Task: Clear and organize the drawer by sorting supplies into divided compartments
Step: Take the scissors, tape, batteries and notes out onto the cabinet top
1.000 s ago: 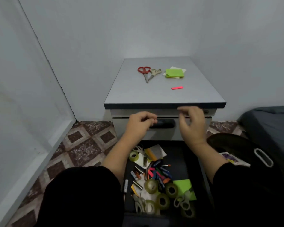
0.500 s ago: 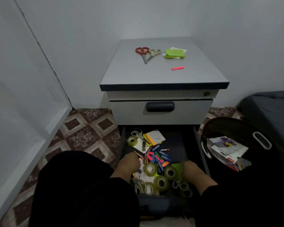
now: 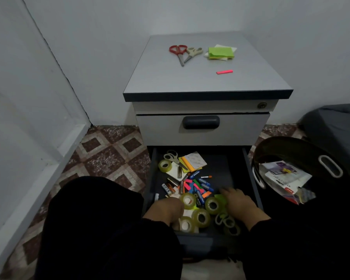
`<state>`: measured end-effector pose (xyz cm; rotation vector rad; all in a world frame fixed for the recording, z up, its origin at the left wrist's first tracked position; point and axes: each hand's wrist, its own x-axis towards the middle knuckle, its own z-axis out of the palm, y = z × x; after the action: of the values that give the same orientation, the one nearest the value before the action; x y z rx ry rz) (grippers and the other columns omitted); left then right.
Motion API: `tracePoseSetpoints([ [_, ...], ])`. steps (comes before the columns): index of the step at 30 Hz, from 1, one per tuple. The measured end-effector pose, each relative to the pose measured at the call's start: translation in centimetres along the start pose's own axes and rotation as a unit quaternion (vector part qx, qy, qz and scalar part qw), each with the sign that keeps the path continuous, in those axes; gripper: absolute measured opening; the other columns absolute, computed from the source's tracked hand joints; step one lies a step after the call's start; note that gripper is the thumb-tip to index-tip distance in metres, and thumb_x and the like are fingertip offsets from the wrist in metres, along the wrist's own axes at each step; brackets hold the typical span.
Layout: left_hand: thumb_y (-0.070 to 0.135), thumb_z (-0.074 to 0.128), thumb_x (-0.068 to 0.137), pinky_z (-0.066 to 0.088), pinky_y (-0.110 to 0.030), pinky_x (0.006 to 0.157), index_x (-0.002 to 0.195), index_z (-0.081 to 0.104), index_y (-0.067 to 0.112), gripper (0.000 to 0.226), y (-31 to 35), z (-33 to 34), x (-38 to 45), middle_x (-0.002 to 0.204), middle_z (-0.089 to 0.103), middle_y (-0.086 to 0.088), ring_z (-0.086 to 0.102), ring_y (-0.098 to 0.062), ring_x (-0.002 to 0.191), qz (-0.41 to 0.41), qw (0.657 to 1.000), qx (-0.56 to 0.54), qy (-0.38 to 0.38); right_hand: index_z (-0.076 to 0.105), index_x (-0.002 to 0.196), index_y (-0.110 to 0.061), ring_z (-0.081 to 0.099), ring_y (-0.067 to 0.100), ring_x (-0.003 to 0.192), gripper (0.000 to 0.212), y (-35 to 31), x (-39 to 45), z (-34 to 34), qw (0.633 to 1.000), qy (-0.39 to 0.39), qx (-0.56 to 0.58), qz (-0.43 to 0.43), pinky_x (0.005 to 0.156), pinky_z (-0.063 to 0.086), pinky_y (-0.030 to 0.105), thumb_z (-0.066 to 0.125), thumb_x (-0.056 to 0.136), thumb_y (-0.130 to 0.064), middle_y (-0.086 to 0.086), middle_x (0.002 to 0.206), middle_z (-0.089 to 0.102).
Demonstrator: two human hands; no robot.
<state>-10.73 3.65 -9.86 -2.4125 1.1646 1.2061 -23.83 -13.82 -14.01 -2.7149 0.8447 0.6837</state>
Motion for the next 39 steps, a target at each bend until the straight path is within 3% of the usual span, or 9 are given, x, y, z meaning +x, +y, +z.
tracePoseSetpoints([
  [3,0.004,0.055,0.091,0.046,-0.037,0.097,0.121,0.060,0.000,0.031,-0.3,0.2,0.1,0.127,0.058,-0.017,0.055,-0.031,0.116,0.010,0.999,0.029,0.019,0.021,0.151,-0.023,0.032,0.029,0.134,0.053,-0.4,-0.2,-0.2,1.000,-0.012,-0.024,-0.001,0.106,0.034,0.044,0.033,0.099,-0.022,0.007,0.149,0.033],
  [8,0.009,0.062,0.089,0.045,-0.038,0.093,0.116,0.063,-0.003,0.030,-0.5,-0.5,0.4,0.123,0.058,-0.020,0.055,-0.033,0.113,0.030,0.997,0.013,0.072,0.047,0.136,-0.020,0.037,0.030,0.126,0.039,-0.6,-0.5,-1.1,0.998,0.052,-0.027,0.019,0.101,0.038,0.040,0.038,0.098,-0.017,0.011,0.135,0.041],
  [17,0.009,0.049,0.095,0.050,-0.033,0.093,0.123,0.062,0.007,0.030,-0.8,-0.9,1.5,0.126,0.060,-0.013,0.058,-0.028,0.114,-0.003,0.987,-0.075,0.143,0.054,0.121,-0.018,0.056,0.031,0.109,0.025,0.1,-0.2,-2.2,0.978,0.091,0.179,0.058,0.088,0.044,0.037,0.044,0.097,-0.018,0.012,0.121,0.060],
  [22,0.005,0.047,0.094,0.043,-0.026,0.089,0.124,0.061,0.003,0.033,0.2,-0.5,1.4,0.130,0.052,-0.014,0.053,-0.029,0.117,0.007,0.985,-0.088,0.150,0.052,0.122,-0.008,0.056,0.035,0.105,0.026,-0.1,0.4,-2.6,0.916,0.177,0.345,0.101,0.077,0.041,0.033,0.051,0.097,-0.015,0.018,0.117,0.059],
  [26,0.004,0.048,0.094,0.041,-0.031,0.099,0.125,0.059,0.001,0.033,0.5,-0.4,1.2,0.115,0.052,-0.010,0.049,-0.034,0.119,0.045,0.989,-0.012,0.143,0.056,0.123,-0.002,0.055,0.034,0.109,0.031,0.0,0.9,-2.4,0.862,0.168,0.460,0.133,0.084,0.043,0.034,0.059,0.093,-0.010,0.020,0.119,0.059],
  [32,-0.003,0.049,0.089,0.042,-0.041,0.100,0.129,0.057,0.009,0.043,0.1,-0.1,2.0,0.135,0.039,-0.018,0.050,-0.037,0.116,0.102,0.982,0.045,0.150,0.051,0.129,0.002,0.057,0.034,0.103,0.035,0.3,1.1,-2.4,0.783,0.179,0.568,0.178,0.088,0.049,0.043,0.050,0.094,-0.001,0.022,0.118,0.060],
  [34,-0.007,0.047,0.088,0.045,-0.044,0.096,0.133,0.051,0.009,0.048,0.3,-0.3,1.6,0.136,0.038,-0.018,0.052,-0.037,0.113,0.093,0.979,0.029,0.180,0.044,0.135,0.001,0.055,0.036,0.111,0.042,0.1,1.2,-2.6,0.809,0.159,0.535,0.187,0.090,0.045,0.040,0.050,0.094,-0.003,0.023,0.127,0.055],
  [37,-0.001,0.051,0.089,0.049,-0.046,0.091,0.131,0.047,0.006,0.043,0.4,-0.5,1.6,0.129,0.046,-0.018,0.053,-0.035,0.113,0.037,0.977,0.039,0.207,0.030,0.138,0.004,0.049,0.037,0.123,0.052,-0.5,0.5,-2.5,0.913,0.083,0.343,0.205,0.093,0.041,0.036,0.053,0.094,-0.012,0.024,0.136,0.047],
  [39,0.010,0.053,0.092,0.049,-0.044,0.091,0.138,0.041,0.008,0.048,0.1,-0.3,1.8,0.128,0.050,-0.018,0.054,-0.033,0.113,-0.004,0.980,0.034,0.195,0.027,0.139,0.005,0.049,0.033,0.125,0.051,-0.9,-0.4,-1.7,0.955,0.053,0.226,0.187,0.096,0.041,0.035,0.048,0.095,-0.012,0.022,0.136,0.048],
])
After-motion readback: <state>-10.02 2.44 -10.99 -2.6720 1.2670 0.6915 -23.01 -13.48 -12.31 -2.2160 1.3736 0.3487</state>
